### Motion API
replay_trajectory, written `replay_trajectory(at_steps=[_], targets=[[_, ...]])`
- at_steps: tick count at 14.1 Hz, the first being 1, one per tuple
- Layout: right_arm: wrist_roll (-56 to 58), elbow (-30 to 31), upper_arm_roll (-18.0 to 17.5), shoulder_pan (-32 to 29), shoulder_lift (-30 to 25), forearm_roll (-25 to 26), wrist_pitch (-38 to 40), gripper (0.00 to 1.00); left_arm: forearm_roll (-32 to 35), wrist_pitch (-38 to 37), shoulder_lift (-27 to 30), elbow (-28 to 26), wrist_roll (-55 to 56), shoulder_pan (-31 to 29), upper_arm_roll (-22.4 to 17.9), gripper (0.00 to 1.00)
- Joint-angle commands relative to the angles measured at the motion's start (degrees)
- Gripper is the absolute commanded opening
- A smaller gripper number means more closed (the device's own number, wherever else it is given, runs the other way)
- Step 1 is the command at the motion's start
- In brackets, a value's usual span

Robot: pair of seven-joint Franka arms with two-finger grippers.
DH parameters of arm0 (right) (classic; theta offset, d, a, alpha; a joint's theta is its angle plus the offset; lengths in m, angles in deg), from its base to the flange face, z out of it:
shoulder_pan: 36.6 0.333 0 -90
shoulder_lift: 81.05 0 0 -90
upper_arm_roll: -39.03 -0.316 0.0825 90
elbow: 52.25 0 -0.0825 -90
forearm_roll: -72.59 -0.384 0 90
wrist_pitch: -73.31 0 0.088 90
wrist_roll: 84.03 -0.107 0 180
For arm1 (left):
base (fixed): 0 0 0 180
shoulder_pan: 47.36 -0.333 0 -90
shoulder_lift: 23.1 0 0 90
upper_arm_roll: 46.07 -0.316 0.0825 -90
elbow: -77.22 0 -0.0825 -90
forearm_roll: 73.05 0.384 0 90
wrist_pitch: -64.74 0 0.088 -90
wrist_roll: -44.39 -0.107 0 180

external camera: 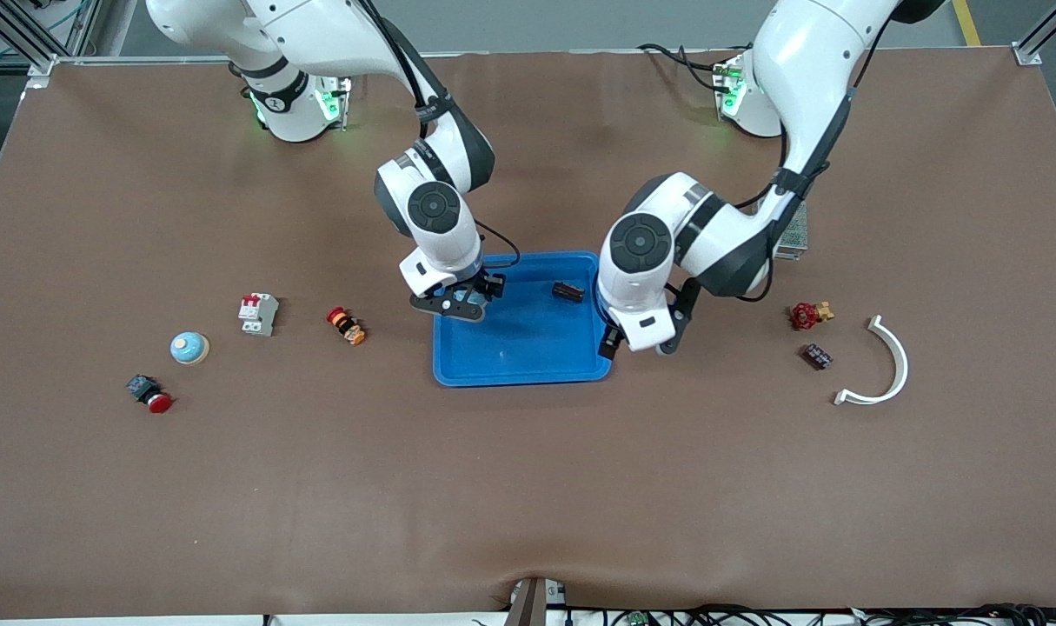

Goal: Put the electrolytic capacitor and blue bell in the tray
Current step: 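Lower the capacitor into the tray while the right gripper carries the bell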

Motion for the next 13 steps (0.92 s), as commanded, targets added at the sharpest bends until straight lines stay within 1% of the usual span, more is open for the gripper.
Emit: replay_trajectory(at_steps=[1, 4, 6, 9, 12, 13], targets=[[-0.7, 0.6, 0.7, 1.4, 0.8, -0.4, -1.8, 0.37, 1.0, -3.2, 3.1, 0.7, -6.7, -2.0, 0.2, 1.00], [-0.7, 1.6, 0.7, 1.9, 1.4, -0.4, -4.4, 0.37, 1.0, -8.1, 6.4, 0.1, -20.2, -7.7, 0.4, 1.00], [-0.7, 1.6, 0.7, 1.9, 1.6, -0.4, -5.0, 0.37, 1.0, -8.8, 7.1, -0.3, -26.2, -10.3, 0.3, 1.00], [-0.8, 1.5, 0.7, 2.5, 2.3, -0.4, -5.4, 0.37, 2.2, -8.5, 6.8, -1.7, -35.8, -15.8, 0.2, 1.00], [-0.8, 1.5, 0.7, 2.5, 2.6, -0.4, -6.1, 0.37, 7.1, -5.5, 6.3, -4.8, -39.9, -20.2, 0.3, 1.00], [-0.8, 1.5, 0.7, 2.6, 2.8, -0.4, -6.4, 0.37, 7.7, -4.1, 6.3, -5.8, -41.6, -22.4, 0.4, 1.00]])
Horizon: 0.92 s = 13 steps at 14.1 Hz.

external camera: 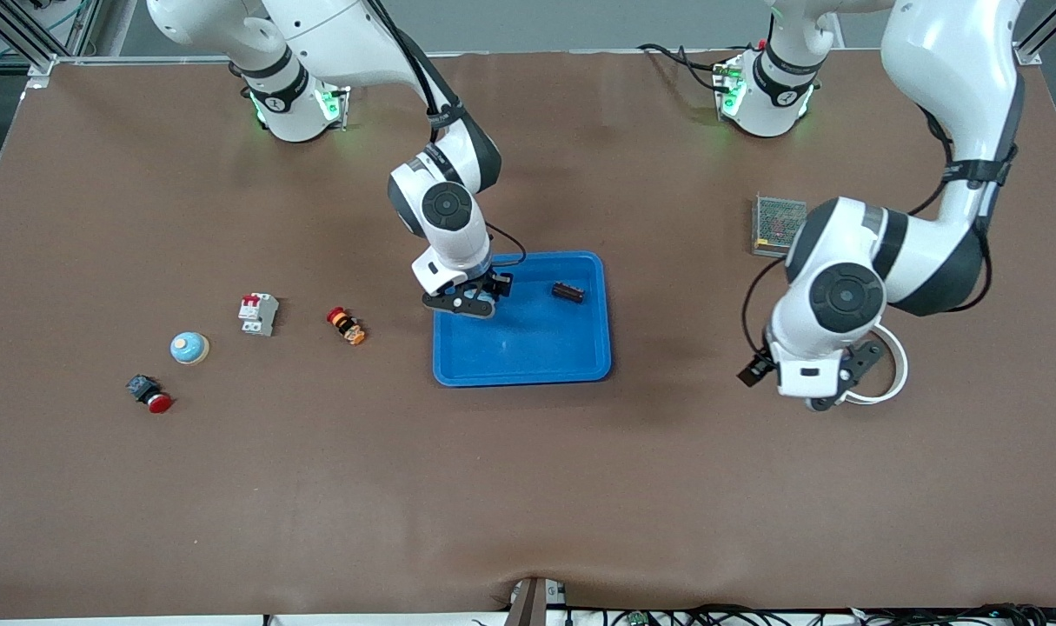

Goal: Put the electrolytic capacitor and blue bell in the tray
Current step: 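Release the bell into the tray while the left gripper reaches the capacitor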

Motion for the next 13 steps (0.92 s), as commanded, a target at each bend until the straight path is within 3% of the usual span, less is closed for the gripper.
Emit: replay_trajectory(at_steps=[1, 4, 7, 8, 9, 10, 13], targets=[[-0.8, 0.4, 0.7, 1.2, 0.5, -0.4, -1.3, 0.37, 2.4, 3.7, 0.6, -3.8, -5.5, -5.3, 0.8, 1.00], [-0.8, 0.4, 0.7, 1.2, 0.7, -0.4, -1.6, 0.37, 2.4, 9.9, 0.7, -9.0, -12.9, -11.5, 0.8, 1.00], [-0.8, 0.4, 0.7, 1.3, 0.8, -0.4, -1.8, 0.39, 2.4, 15.3, 0.2, -13.3, -14.4, -14.0, 0.8, 1.00], [-0.8, 0.4, 0.7, 1.3, 0.9, -0.4, -1.8, 0.52, 2.5, 17.5, 0.1, -14.7, -14.9, -15.6, 0.9, 1.00], [-0.8, 0.3, 0.7, 1.3, 1.1, -0.4, -1.8, 0.85, 2.5, 19.3, -0.1, -16.0, -15.4, -16.3, 0.9, 1.00], [-1.1, 0.3, 0.7, 1.3, 1.1, -0.4, -1.8, 1.00, 2.5, 20.9, -0.3, -16.9, -15.5, -16.5, 0.9, 1.00], [-1.8, -0.2, 0.7, 1.7, 0.6, -0.4, -1.0, 1.00, 2.2, 23.2, -1.7, -17.8, -14.9, -18.6, 1.0, 1.00]])
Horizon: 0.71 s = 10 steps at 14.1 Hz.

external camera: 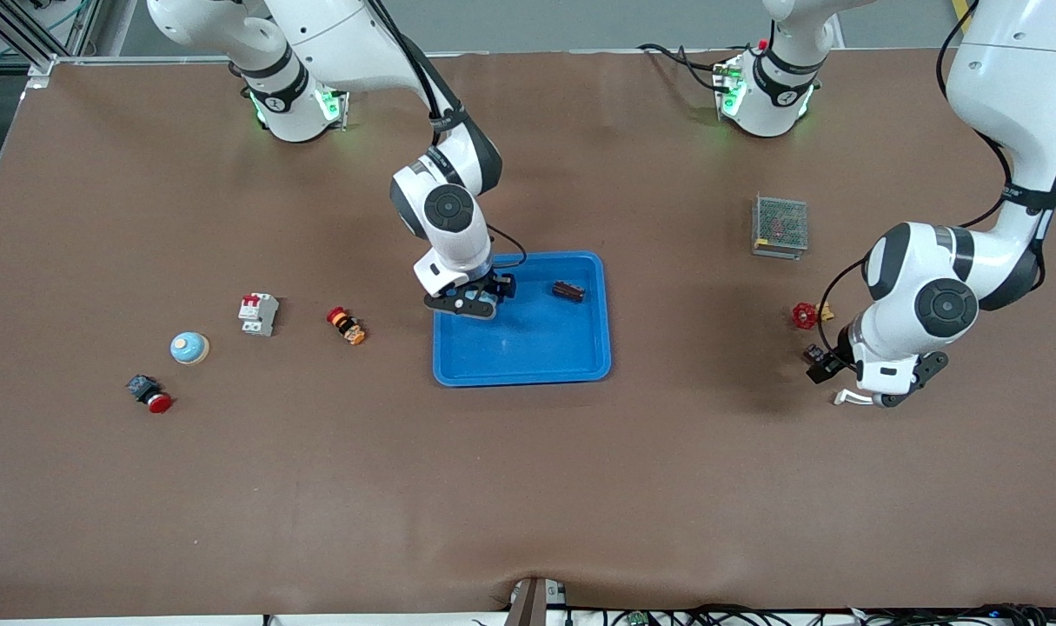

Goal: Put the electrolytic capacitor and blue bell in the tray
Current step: 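Release the bell into the tray while the left gripper reaches the capacitor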

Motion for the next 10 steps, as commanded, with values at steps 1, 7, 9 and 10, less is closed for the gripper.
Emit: replay_trajectory(at_steps=[1, 7, 9, 10], targets=[[-1.4, -0.6, 0.7, 1.4, -0.9, -0.4, 0.7, 1.00, 0.6, 1.6, -0.3, -1.1, 0.1, -2.4, 0.9, 1.00], [1.7, -0.9, 1.9, 0.0, -12.4, 0.3, 15.2, 1.00, -0.2, 2.2, -1.3, -1.9, 4.5, -3.4, 1.1, 0.91], [7.2, -0.8, 3.6, -1.1, -16.4, 0.3, 20.2, 1.00, -0.3, 2.3, -1.9, -1.8, 6.6, -3.1, 1.2, 0.87], [9.6, -0.8, 4.5, -1.8, -18.4, 0.3, 22.6, 1.00, -0.3, 3.0, -2.1, -1.8, 7.4, -2.8, 1.2, 0.85]])
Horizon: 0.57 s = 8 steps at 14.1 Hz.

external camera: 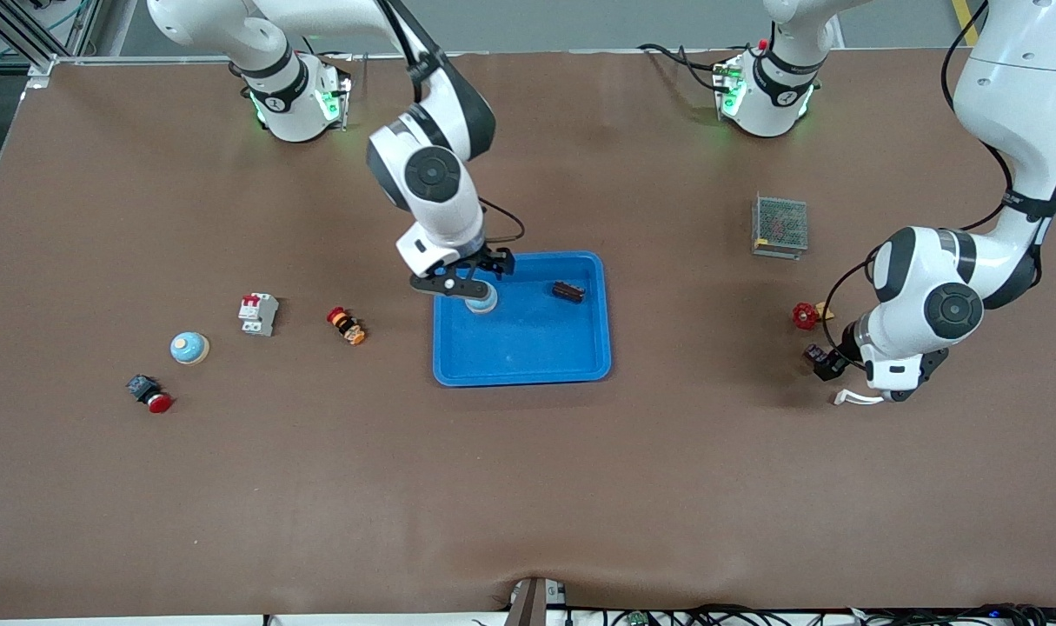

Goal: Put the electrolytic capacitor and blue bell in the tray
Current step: 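Release the bell into the tray while the left gripper reaches the capacitor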

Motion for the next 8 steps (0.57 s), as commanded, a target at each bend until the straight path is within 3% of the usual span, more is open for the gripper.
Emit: replay_trajectory(at_steps=[1, 6, 8], targets=[[7.8, 1.7, 2.1, -2.3, -6.5, 0.2, 5.9, 1.00, -0.3, 2.2, -0.5, -0.6, 2.3, -0.2, 0.9, 0.83], [23.9, 1.7, 9.2, -3.4, -12.9, 8.8, 13.4, 1.00, -0.3, 2.3, -1.4, -0.5, 2.3, -0.2, 1.0, 0.65], [33.0, 1.9, 12.1, -4.3, -13.9, 10.2, 14.3, 1.00, -0.3, 2.3, -1.3, -0.3, 2.3, -0.1, 1.0, 0.52]])
